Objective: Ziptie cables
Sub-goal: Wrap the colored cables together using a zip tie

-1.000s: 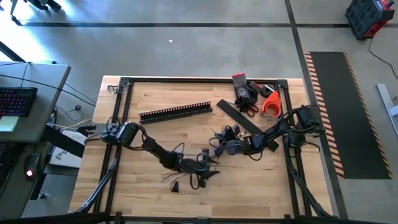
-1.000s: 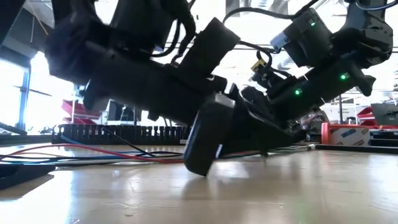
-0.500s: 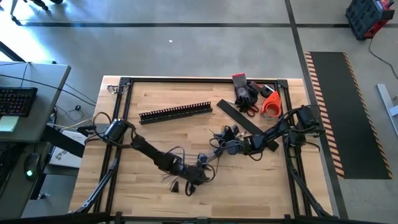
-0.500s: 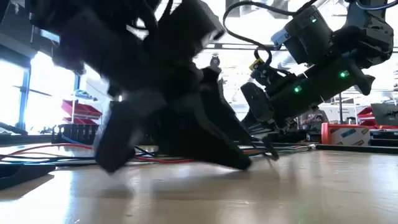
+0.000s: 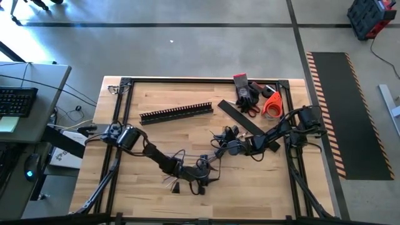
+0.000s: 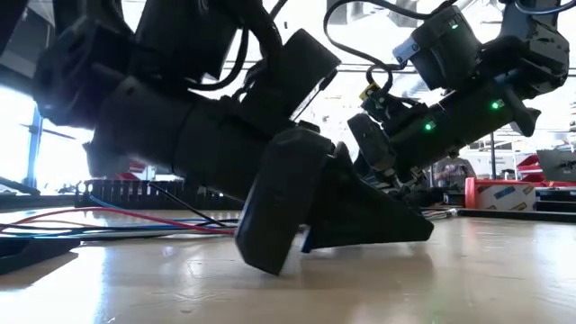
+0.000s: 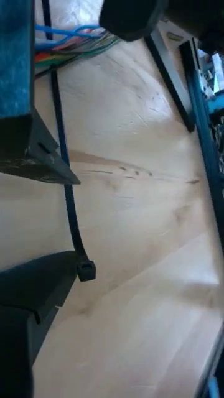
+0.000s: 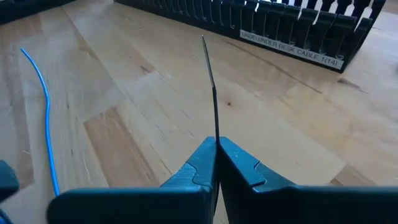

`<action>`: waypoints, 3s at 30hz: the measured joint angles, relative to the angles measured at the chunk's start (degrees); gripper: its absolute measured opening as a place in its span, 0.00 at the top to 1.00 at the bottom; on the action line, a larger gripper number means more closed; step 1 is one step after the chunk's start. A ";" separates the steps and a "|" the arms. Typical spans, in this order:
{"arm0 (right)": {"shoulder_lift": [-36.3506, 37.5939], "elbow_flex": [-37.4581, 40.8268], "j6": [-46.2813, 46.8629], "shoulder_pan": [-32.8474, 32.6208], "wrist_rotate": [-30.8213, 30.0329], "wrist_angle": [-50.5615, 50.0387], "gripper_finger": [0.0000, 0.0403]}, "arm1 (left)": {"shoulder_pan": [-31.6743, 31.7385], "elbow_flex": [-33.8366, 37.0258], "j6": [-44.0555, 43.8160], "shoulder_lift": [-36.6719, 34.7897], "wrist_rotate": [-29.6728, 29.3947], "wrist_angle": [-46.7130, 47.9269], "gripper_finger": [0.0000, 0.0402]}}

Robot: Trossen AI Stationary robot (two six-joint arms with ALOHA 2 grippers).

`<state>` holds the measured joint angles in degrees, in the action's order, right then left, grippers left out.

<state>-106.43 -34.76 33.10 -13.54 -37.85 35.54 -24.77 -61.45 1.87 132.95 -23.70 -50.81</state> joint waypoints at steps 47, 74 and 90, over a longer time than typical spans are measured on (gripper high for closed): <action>0.00 0.00 -0.10 0.00 1.64 1.15 1.00 | 0.37 -4.48 -0.94 3.40 -6.12 -4.95 0.95; -0.02 9.27 4.16 -1.00 2.11 13.05 1.00 | 4.79 -3.77 -1.66 -0.52 12.90 -6.61 1.00; -0.02 11.37 -2.99 -5.59 -2.58 20.28 1.00 | 5.01 -3.78 -0.71 -0.13 8.37 -9.62 1.00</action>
<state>-106.45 -23.40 30.12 -19.13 -40.42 55.82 -19.77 -65.23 1.16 132.82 -15.33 -60.44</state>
